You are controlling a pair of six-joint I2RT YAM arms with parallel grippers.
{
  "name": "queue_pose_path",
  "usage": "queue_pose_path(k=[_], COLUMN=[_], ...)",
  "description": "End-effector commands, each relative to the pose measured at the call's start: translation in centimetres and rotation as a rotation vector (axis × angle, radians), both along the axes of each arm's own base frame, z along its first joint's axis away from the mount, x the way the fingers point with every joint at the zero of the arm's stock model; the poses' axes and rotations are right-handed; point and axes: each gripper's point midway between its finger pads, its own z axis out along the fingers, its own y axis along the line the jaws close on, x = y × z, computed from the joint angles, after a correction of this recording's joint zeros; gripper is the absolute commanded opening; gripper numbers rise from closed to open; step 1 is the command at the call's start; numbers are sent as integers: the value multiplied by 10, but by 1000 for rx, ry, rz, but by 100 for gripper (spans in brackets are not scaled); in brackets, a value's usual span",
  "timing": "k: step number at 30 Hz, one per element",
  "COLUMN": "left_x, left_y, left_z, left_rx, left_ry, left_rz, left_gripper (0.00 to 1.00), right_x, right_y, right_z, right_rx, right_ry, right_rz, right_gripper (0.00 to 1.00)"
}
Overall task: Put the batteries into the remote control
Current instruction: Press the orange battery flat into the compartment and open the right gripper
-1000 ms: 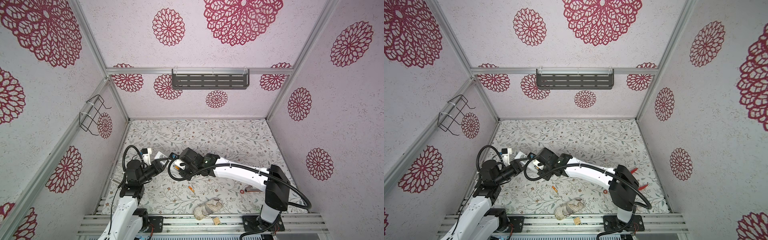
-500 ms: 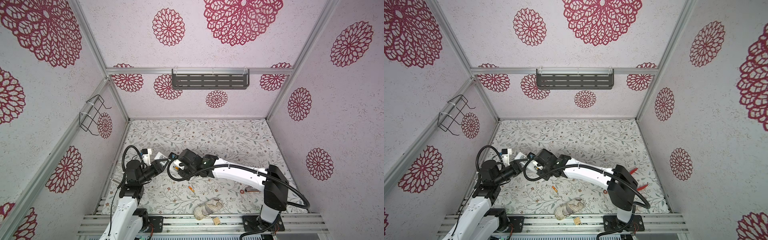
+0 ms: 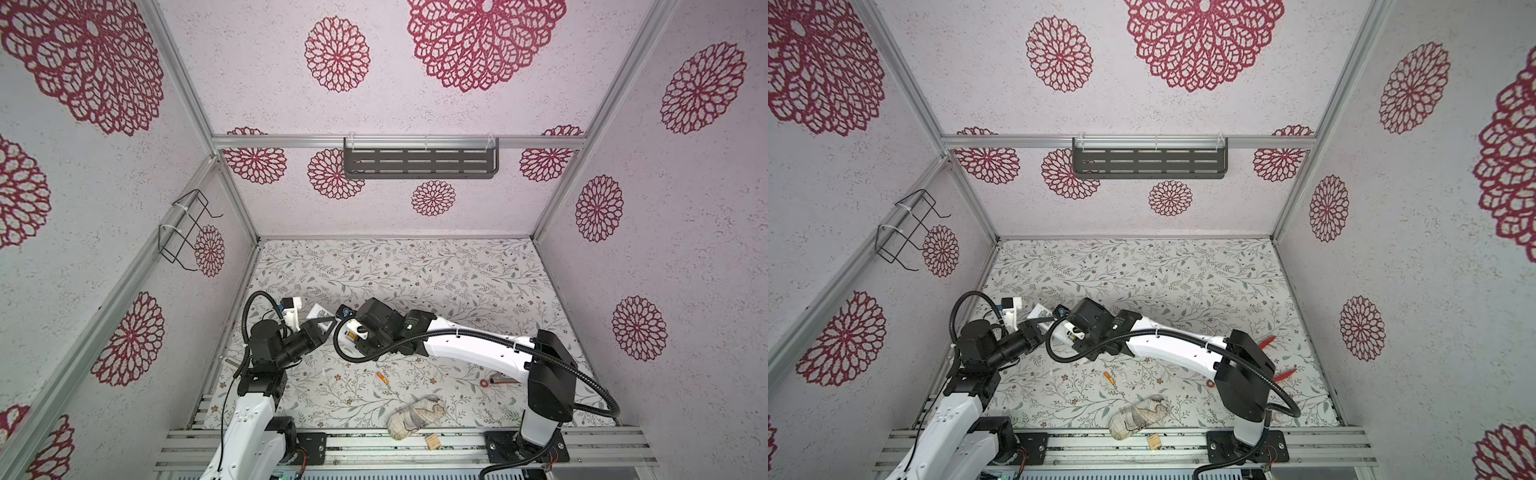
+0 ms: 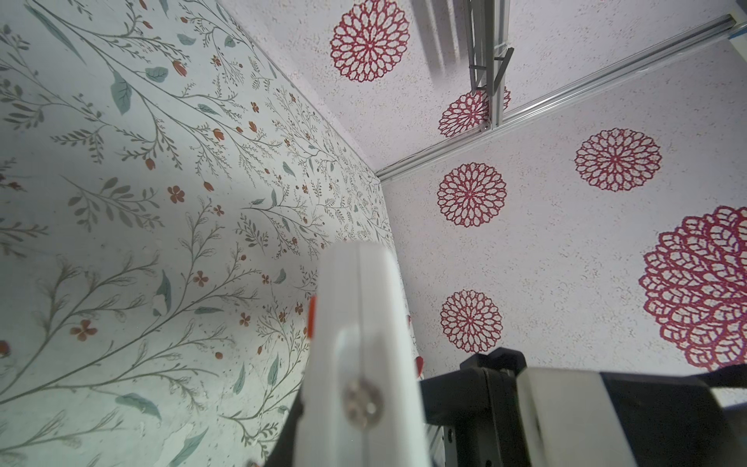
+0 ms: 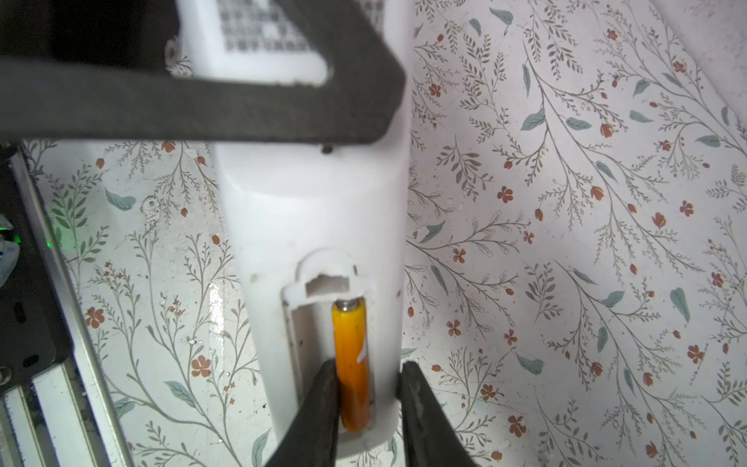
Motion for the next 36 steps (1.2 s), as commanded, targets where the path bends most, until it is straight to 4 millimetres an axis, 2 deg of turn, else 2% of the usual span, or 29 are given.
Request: queue_pose_path(k=[1,36], left_x=[-6,2], left_y=[-12,-5], left_z=[70,63], left_rx=[-84,-97], left_ry=[-198,-175], left_rz=[-102,-77], left_gripper=[0,0], right_x=[-12,-24], right_y=[-12,-17], right_z=[-26,4], right_rx=[-93,-44], right_ry=[43,12], right_rz=[31,119], right_gripper=[29,37])
